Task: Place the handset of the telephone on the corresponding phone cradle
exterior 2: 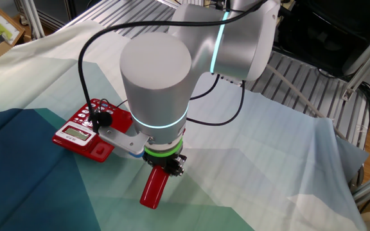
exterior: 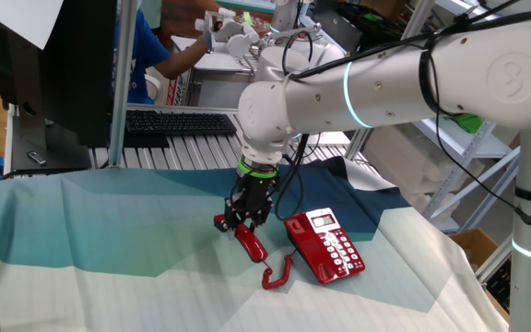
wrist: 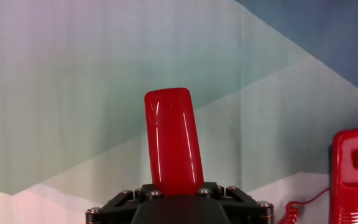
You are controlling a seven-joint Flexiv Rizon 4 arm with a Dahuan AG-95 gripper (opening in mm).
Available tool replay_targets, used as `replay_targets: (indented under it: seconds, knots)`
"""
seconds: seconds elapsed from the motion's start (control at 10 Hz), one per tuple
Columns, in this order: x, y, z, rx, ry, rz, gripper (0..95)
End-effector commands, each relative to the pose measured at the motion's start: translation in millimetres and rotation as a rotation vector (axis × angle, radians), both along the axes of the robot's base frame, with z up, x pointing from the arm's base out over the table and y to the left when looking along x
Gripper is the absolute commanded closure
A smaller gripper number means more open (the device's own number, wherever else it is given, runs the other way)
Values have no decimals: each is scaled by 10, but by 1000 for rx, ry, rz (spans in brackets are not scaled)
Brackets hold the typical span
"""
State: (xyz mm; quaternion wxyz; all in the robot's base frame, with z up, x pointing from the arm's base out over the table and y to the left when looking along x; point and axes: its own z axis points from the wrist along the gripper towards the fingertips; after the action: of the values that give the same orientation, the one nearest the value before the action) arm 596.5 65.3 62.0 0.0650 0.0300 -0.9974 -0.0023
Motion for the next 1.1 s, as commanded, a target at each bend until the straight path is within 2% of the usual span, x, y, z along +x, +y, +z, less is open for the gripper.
replay_targets:
  seconds: [0.1,0.4,0.9,1.1]
  knots:
    - [-11,2,-18,-4,2,0,950]
    - [-13,2,-19,-1,-2,-3,950]
    - [-52,23,-78,8,-22,-14,950]
    - [-83,32,-184,15,-34,-16,950]
